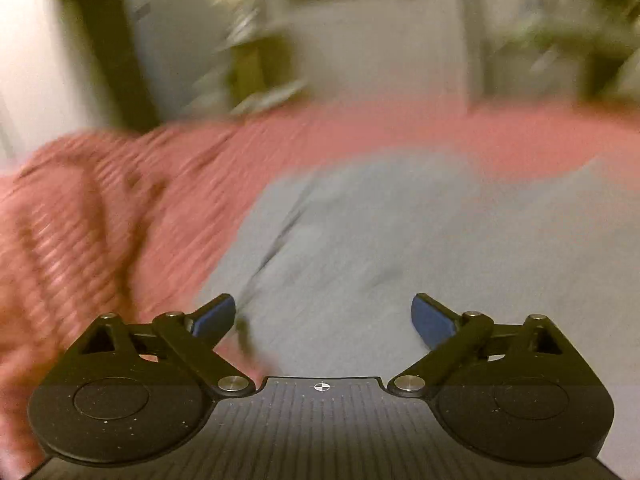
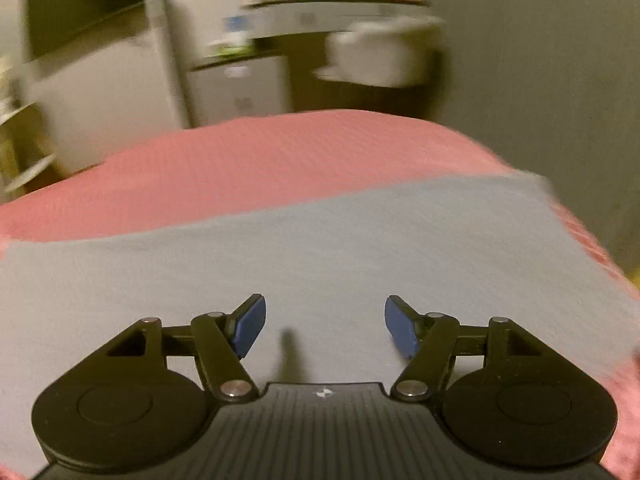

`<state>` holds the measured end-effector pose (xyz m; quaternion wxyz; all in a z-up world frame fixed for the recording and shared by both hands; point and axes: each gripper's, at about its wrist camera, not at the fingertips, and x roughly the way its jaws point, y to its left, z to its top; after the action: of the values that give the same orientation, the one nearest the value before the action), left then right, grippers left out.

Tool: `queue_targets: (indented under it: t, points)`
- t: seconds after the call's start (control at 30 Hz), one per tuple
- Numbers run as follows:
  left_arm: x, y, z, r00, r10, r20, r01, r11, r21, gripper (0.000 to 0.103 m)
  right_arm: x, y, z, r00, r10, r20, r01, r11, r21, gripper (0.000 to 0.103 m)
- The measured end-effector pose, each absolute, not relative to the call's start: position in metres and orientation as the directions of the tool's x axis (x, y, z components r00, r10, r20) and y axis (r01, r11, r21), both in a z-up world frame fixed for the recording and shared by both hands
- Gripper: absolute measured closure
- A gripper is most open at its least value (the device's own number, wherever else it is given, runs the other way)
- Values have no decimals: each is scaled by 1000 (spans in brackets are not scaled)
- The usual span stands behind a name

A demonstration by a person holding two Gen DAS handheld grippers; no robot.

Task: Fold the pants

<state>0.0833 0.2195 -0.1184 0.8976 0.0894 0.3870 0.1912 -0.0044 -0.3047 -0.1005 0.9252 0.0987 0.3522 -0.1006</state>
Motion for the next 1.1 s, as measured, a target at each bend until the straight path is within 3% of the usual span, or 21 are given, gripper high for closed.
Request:
queue_targets:
  t: [0.13,0.33,0.4,0.53,0.67,0.87,1.1]
  points:
    - [67,241,-106,658,364,-660,-356,922,154,9,22,-249,-99,740,-25,-672,93,994,65,36]
    - [51,240,-90,705,366,-608,-334,927,170,8,66,-214,-103,738,50,-673,5,997,79,36]
    - [53,231,-90,726,305,-617,-272,951,150,8,75,-204,-111,723,58,-688,-7,997,76,35]
    - [69,201,-97,712,215,-668,-194,975,106,8,88,-189,-128,678,21,-735,-12,1000,17,24]
    - [80,177,-106,688,172,-705,-155,984,89,7,77,-194,-124,630,-165,-759,83,986,-145,11]
    - [74,128,-100,673,62,-737,-57,998,33,7,36,-242,-114,562,-137,-816,185,982,-38,3]
    - [60,79,-83,669,1,-743,30,999,28,7,-31,-274,-106,603,-162,-781,233,972,-22,0]
